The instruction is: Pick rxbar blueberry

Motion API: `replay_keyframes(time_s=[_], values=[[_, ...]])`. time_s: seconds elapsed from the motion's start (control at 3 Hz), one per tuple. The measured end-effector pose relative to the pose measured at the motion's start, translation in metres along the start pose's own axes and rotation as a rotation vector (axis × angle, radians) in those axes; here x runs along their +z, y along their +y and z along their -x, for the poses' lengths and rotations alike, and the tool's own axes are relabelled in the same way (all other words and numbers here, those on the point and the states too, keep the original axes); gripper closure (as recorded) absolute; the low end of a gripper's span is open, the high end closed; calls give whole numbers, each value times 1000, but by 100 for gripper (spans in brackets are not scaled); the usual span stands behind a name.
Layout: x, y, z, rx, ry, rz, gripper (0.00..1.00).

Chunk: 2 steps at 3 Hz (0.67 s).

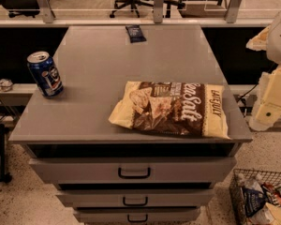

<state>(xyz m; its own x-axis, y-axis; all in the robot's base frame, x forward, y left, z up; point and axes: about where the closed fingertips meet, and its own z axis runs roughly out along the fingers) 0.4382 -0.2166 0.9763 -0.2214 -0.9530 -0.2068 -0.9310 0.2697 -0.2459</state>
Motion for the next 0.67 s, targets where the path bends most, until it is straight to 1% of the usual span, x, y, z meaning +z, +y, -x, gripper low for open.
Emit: replay_keyframes(time_s=[0.33,0.67], values=[[0,0,0,0,0,0,0],[16,-26,2,-19,-57,-4,0]])
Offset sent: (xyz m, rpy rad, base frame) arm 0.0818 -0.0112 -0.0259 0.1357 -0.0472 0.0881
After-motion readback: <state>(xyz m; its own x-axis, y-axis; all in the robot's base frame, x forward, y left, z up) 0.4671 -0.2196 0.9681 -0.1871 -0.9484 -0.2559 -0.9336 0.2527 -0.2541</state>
